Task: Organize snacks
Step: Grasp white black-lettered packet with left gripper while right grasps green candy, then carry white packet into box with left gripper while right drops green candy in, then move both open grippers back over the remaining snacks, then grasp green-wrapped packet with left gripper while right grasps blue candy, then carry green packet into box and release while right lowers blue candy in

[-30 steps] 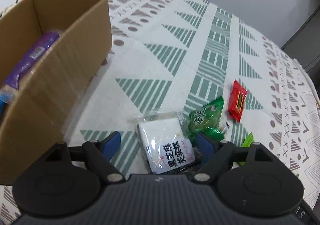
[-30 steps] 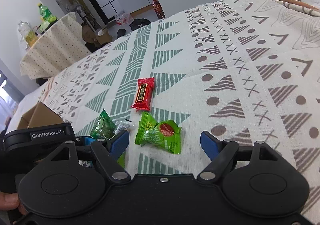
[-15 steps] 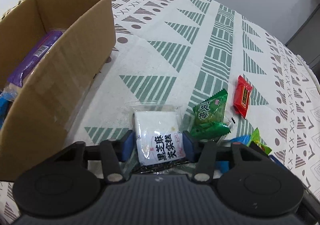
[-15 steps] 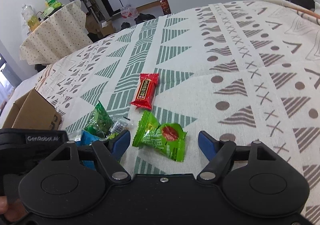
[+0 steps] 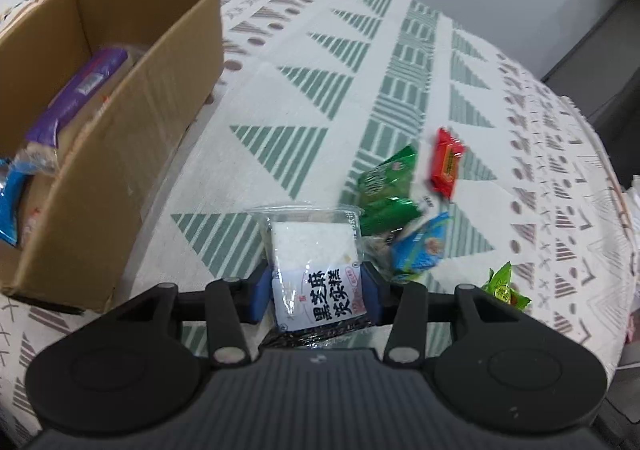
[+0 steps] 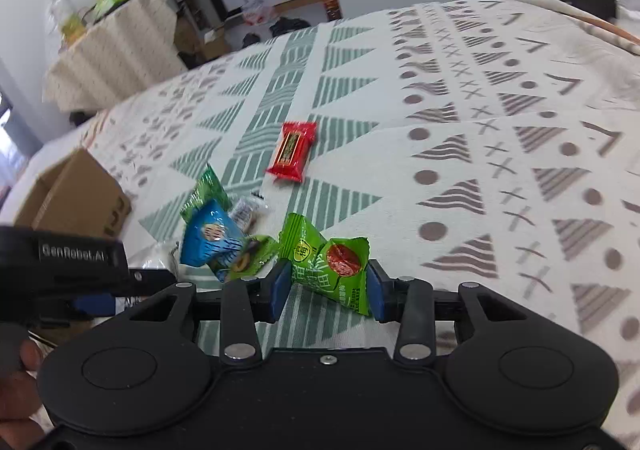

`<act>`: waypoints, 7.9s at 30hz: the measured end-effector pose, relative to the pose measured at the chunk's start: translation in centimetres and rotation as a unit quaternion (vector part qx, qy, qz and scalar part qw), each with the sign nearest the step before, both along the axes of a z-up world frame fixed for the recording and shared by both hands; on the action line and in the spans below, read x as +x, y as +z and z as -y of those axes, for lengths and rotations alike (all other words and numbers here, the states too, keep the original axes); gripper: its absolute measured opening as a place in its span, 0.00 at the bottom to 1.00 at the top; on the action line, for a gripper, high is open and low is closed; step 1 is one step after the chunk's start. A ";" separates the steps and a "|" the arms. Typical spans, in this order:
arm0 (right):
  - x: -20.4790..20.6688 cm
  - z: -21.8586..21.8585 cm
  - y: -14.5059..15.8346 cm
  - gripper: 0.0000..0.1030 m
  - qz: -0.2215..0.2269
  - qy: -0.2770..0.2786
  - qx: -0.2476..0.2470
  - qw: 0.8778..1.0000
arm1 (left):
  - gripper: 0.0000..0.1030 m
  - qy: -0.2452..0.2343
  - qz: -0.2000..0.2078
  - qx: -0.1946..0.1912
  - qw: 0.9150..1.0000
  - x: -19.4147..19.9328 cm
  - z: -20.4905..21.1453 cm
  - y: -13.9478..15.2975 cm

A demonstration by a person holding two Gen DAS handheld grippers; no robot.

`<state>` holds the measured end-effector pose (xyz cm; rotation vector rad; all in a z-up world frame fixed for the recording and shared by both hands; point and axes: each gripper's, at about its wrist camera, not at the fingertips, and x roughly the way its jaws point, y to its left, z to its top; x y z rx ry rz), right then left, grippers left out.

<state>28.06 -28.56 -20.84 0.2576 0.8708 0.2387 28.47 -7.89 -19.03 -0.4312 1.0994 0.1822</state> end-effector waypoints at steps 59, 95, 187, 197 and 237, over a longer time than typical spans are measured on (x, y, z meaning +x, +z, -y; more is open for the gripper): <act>-0.2 -18.8 15.2 0.38 0.076 0.090 0.023 0.993 | 0.44 0.085 0.092 0.002 0.992 -3.5 -20.8 14.7; -3.6 -15.8 16.1 0.99 0.077 0.087 0.027 0.993 | 1.00 0.117 0.085 0.038 0.989 -8.6 -18.3 15.7; 5.0 -3.9 -1.9 0.36 -0.114 0.026 0.110 0.987 | 0.27 -0.026 -0.044 -0.065 0.997 8.1 -0.3 -2.0; 3.0 -3.3 0.9 0.29 -0.092 0.013 0.091 0.991 | 0.26 -0.024 -0.032 -0.053 0.998 5.7 -2.2 0.0; -2.7 -8.5 10.6 0.29 0.038 0.017 0.103 0.994 | 0.26 -0.001 0.069 -0.016 0.997 -4.3 -10.3 10.8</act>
